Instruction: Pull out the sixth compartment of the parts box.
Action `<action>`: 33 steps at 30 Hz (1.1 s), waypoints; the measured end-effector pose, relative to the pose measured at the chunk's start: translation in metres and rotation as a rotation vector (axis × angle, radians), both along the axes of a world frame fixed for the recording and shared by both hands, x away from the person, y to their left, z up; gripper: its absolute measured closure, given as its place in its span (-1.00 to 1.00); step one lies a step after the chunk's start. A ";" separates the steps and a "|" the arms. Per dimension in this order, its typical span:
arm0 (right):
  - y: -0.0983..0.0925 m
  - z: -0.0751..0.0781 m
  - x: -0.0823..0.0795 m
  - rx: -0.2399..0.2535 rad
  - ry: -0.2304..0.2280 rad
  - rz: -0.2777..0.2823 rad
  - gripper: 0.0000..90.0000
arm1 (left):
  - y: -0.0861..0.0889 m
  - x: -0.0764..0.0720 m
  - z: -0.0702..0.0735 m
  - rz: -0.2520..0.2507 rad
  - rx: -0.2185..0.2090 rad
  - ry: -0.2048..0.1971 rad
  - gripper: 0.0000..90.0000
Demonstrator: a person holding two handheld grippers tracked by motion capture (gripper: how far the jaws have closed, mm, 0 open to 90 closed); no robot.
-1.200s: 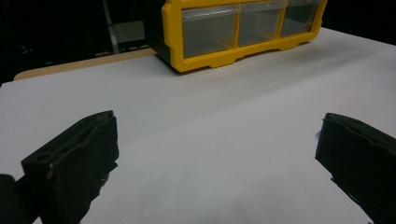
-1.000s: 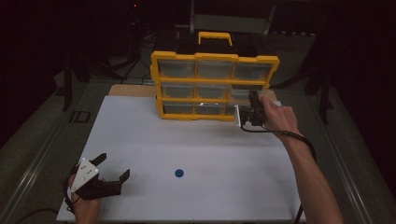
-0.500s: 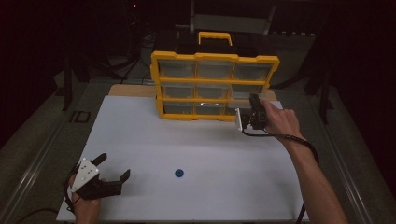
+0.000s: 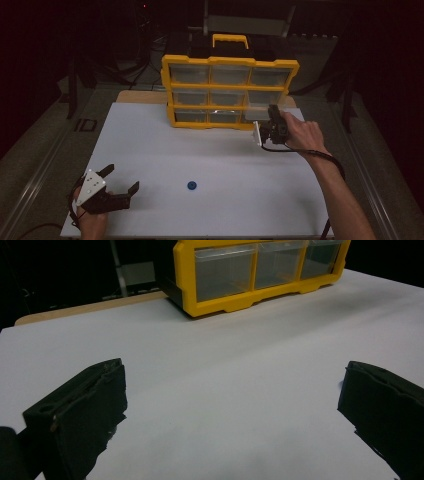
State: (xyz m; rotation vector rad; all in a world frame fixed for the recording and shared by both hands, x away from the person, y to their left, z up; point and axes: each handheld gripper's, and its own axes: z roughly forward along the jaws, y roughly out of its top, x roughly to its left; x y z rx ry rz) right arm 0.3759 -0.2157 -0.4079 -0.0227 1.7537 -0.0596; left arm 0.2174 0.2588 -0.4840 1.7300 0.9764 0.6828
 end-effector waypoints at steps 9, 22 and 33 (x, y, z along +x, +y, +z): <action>-0.001 -0.001 -0.006 0.007 0.004 0.008 0.74 | 0.000 0.000 0.000 0.004 -0.003 -0.002 -1.00; -0.001 0.001 -0.015 0.012 0.015 0.014 0.74 | 0.001 0.000 0.000 0.002 -0.003 -0.002 -1.00; -0.003 0.003 -0.022 0.012 0.026 0.025 0.74 | 0.000 0.000 0.000 0.003 -0.002 -0.001 -1.00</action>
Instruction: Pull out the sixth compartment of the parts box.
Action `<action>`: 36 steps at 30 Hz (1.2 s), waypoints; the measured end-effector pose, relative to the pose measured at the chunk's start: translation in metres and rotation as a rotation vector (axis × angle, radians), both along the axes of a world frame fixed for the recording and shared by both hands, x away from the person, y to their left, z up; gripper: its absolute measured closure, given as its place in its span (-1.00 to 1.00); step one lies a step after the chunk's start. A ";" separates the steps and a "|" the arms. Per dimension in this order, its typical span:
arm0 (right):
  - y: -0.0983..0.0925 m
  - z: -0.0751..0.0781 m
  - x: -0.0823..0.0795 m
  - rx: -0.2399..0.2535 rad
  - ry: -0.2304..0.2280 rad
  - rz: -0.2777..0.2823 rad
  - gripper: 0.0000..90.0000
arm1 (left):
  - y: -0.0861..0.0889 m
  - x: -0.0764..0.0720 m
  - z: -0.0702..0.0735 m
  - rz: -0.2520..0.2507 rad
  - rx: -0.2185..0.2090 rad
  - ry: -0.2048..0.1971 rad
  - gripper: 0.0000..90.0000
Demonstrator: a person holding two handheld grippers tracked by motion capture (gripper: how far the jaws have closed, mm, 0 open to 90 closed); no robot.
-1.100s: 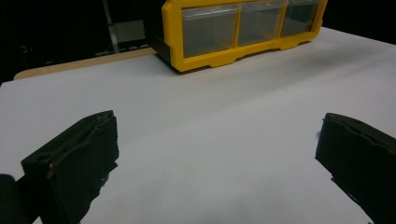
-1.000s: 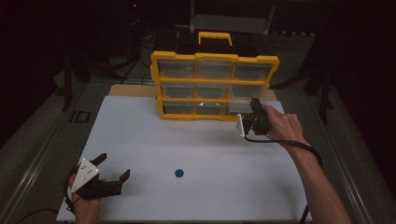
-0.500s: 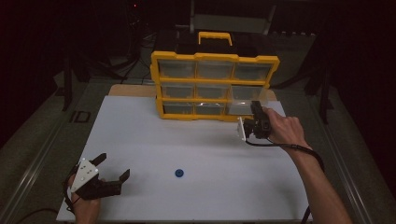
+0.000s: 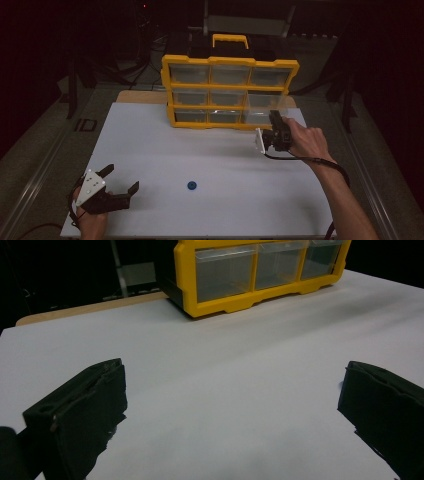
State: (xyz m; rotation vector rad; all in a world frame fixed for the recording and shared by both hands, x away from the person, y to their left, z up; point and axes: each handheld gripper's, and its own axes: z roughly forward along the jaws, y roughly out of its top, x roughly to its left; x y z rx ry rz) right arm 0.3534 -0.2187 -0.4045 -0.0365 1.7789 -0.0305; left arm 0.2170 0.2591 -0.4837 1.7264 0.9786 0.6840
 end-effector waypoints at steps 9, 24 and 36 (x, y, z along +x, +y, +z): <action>-0.001 0.001 -0.002 0.001 0.016 -0.002 0.73 | 0.000 0.000 0.000 0.001 0.000 0.000 -1.00; -0.006 0.007 0.000 0.150 0.081 -0.015 0.42 | 0.000 0.001 0.000 0.001 0.000 0.002 -1.00; -0.006 0.010 -0.009 0.317 0.088 -0.026 -0.32 | 0.001 0.001 -0.001 0.001 -0.002 0.002 -1.00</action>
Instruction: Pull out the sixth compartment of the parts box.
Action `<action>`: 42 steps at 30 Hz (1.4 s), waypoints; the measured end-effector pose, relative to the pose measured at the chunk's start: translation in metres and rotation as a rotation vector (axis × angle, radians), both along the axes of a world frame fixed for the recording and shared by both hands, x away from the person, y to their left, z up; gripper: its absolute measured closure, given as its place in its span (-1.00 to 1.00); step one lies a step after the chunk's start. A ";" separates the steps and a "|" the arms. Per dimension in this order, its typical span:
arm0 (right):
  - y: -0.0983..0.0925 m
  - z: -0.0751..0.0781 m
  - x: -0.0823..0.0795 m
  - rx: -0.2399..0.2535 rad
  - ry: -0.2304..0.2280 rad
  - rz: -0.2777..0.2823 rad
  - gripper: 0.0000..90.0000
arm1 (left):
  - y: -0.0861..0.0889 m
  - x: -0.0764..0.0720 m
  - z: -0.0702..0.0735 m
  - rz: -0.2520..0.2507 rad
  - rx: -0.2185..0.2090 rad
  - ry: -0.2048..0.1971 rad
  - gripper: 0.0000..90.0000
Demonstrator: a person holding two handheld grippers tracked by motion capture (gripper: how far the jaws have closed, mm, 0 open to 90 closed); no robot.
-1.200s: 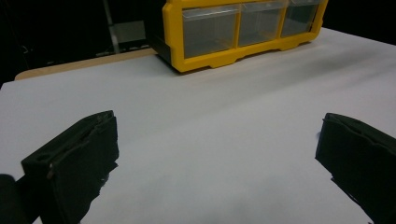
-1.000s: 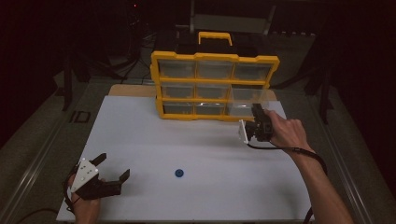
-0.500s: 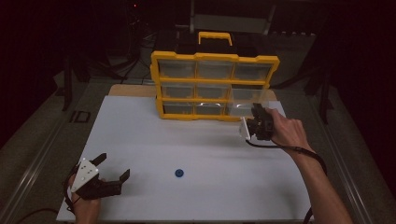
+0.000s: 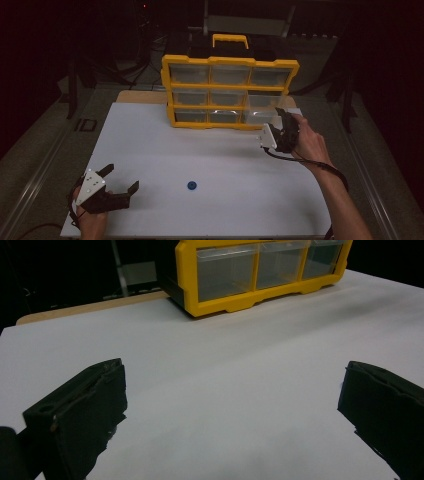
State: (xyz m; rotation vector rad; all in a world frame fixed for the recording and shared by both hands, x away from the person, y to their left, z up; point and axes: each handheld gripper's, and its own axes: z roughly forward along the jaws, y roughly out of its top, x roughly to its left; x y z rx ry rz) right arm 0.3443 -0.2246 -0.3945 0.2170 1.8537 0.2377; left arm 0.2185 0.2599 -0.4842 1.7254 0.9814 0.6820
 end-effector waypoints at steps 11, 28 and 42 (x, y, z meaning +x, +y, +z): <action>0.009 -0.005 -0.006 0.126 0.031 -0.019 -0.72 | 0.000 -0.001 0.000 0.000 -0.002 0.001 -1.00; 0.009 -0.007 -0.013 0.298 0.126 -0.021 -0.77 | -0.001 -0.001 0.000 -0.003 0.002 -0.001 -1.00; 0.007 -0.005 -0.011 0.443 0.219 -0.010 -0.77 | -0.001 -0.001 0.001 -0.002 0.000 -0.002 -1.00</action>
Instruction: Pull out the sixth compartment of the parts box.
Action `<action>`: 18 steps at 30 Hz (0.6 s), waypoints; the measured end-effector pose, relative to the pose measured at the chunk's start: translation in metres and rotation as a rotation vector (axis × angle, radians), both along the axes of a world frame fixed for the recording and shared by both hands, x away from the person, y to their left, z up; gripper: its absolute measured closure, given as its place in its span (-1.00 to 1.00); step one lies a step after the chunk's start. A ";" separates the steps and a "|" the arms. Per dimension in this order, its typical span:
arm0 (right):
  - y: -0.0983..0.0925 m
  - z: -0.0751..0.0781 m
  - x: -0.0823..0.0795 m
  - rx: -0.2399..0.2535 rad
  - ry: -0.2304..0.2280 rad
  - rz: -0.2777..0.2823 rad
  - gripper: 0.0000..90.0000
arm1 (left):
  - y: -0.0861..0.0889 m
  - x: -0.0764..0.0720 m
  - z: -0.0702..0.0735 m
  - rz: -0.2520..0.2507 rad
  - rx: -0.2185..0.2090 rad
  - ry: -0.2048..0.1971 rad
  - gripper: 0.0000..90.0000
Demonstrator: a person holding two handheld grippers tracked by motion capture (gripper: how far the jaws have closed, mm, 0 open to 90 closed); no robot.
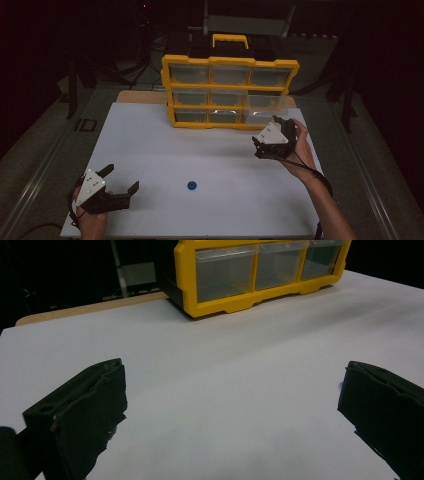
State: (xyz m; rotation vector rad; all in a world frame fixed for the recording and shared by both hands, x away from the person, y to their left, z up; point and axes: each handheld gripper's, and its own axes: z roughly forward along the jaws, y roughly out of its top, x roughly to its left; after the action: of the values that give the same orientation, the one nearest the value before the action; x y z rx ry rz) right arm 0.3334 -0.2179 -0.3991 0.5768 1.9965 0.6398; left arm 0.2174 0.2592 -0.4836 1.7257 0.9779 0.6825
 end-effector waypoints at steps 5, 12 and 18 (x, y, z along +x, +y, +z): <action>-0.001 0.001 0.001 0.056 0.032 0.003 -0.77 | 0.000 0.000 0.000 -0.002 0.002 0.000 -1.00; -0.002 0.001 0.003 0.113 0.075 0.007 -0.77 | -0.001 0.000 0.000 -0.003 0.000 0.001 -1.00; 0.000 0.000 0.005 0.162 0.124 0.022 -0.77 | -0.001 0.001 0.000 -0.003 0.000 0.003 -1.00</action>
State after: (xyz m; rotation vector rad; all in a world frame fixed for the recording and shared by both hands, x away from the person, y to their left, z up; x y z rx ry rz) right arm 0.3379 -0.2176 -0.3993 0.7070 2.0806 0.8025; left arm 0.2179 0.2586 -0.4839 1.7283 0.9774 0.6782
